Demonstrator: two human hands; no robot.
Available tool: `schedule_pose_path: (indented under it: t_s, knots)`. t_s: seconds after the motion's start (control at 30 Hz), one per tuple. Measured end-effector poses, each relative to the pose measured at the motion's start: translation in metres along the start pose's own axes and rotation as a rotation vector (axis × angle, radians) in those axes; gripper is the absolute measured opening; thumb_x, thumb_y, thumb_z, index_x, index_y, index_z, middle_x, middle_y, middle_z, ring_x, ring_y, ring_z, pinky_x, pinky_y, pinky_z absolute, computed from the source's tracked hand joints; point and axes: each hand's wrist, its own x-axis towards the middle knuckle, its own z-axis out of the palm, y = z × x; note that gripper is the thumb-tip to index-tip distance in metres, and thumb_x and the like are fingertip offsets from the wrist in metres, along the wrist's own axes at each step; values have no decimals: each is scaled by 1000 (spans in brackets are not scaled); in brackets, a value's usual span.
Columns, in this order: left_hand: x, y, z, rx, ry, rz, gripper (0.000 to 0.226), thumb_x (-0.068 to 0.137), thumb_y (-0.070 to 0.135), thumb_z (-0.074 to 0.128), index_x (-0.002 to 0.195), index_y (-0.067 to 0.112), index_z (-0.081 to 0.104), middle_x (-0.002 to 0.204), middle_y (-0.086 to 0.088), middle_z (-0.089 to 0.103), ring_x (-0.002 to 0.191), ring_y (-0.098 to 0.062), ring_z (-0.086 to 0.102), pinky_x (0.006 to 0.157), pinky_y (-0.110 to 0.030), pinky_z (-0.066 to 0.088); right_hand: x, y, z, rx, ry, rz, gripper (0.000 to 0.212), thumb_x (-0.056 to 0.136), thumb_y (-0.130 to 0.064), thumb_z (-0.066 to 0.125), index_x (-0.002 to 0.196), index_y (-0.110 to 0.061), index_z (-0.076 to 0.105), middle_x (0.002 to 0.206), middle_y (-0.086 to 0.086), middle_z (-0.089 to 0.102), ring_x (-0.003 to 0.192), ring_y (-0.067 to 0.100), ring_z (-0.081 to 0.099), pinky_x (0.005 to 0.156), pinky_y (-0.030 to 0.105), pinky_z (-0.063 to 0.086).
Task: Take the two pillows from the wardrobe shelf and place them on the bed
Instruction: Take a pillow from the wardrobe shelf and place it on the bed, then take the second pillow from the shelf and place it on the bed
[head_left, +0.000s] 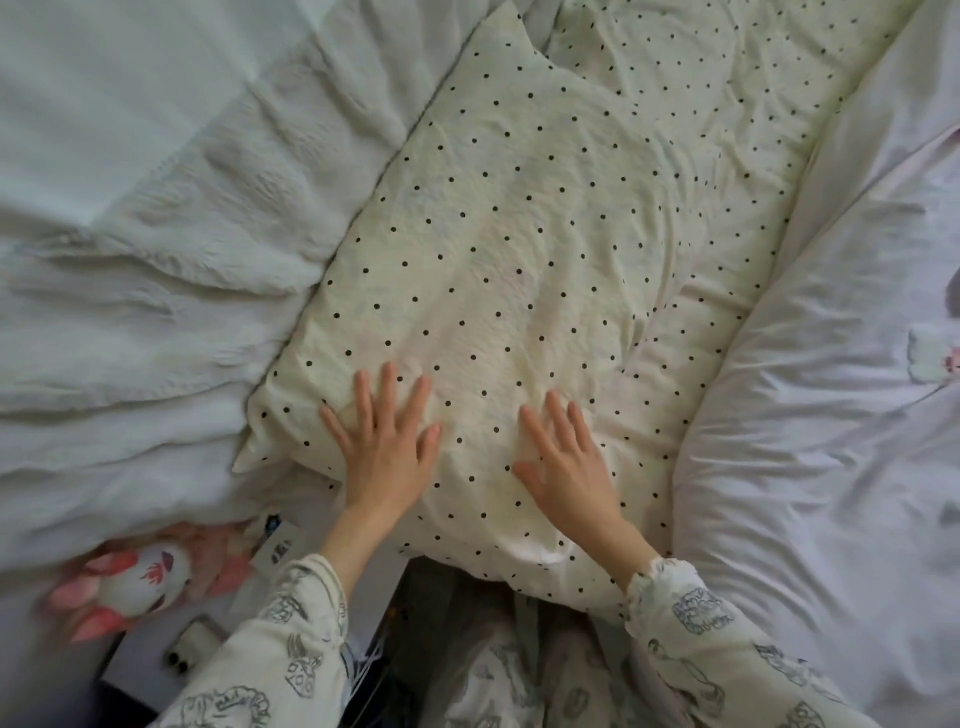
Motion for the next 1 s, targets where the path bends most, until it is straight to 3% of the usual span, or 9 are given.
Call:
schedule_pose_path:
  t_s: [0.13,0.23,0.3,0.37,0.47,0.53,0.8,0.93,1.0]
  knots:
    - [-2,9,5,2,-33,-60,57,94,46,19,146,34,-3,152,-4,-22,138,-32,-27,105,-70,-10,-5,-1,6,55,-104,39,69,93,-39,48,149,-28,9,160,3,-4,145,28,-10,112,38,26]
    - [5,4,-4,4,-205,-73,56,95,48,17,145,38,-7,154,-1,-24,139,-30,-28,106,-67,-8,-7,7,-3,140,-289,68,72,95,-33,48,148,-34,0,155,-9,-18,144,19,-18,114,34,17]
    - [20,0,-20,-5,-383,-87,56,96,43,25,145,40,-2,156,0,-22,141,-31,-24,109,-67,-1,-7,10,-21,212,-425,98,69,95,-30,48,149,-33,4,157,-8,-16,145,19,-12,116,35,9]
    - [38,-1,-39,10,-545,-94,56,96,34,28,146,37,5,157,-4,-16,143,-34,-17,112,-63,9,-4,10,-41,263,-480,143,65,96,-32,47,150,-27,11,160,-1,-2,147,21,4,116,36,12]
    - [38,13,-71,11,-570,-15,49,95,29,29,143,22,27,155,-14,17,141,-35,18,112,-50,25,-13,6,-77,400,-400,246,63,95,-36,47,149,-21,18,157,6,23,140,23,30,111,34,25]
    - [24,29,-84,-77,-526,11,46,95,27,33,140,15,36,149,-14,34,135,-31,34,110,-44,31,-27,5,-99,462,-319,284,61,95,-38,46,148,-22,21,153,8,31,136,25,37,107,33,31]
    - [-25,151,-136,-302,-337,268,46,97,27,38,140,13,34,148,-9,34,135,-23,33,109,-34,26,-129,64,-186,679,122,450,54,94,-32,51,142,-15,35,136,12,52,122,24,51,104,38,40]
    - [-64,227,-147,-296,-297,457,44,97,25,38,140,13,36,147,-9,36,134,-22,34,109,-32,26,-198,109,-210,751,378,555,47,93,-30,52,137,-15,42,123,9,61,96,12,54,82,22,37]
    - [-91,264,-148,-288,-308,551,44,96,26,40,139,15,37,146,-7,38,134,-20,35,108,-31,26,-239,130,-211,776,471,601,45,93,-31,53,134,-15,45,120,10,63,93,11,53,73,16,36]
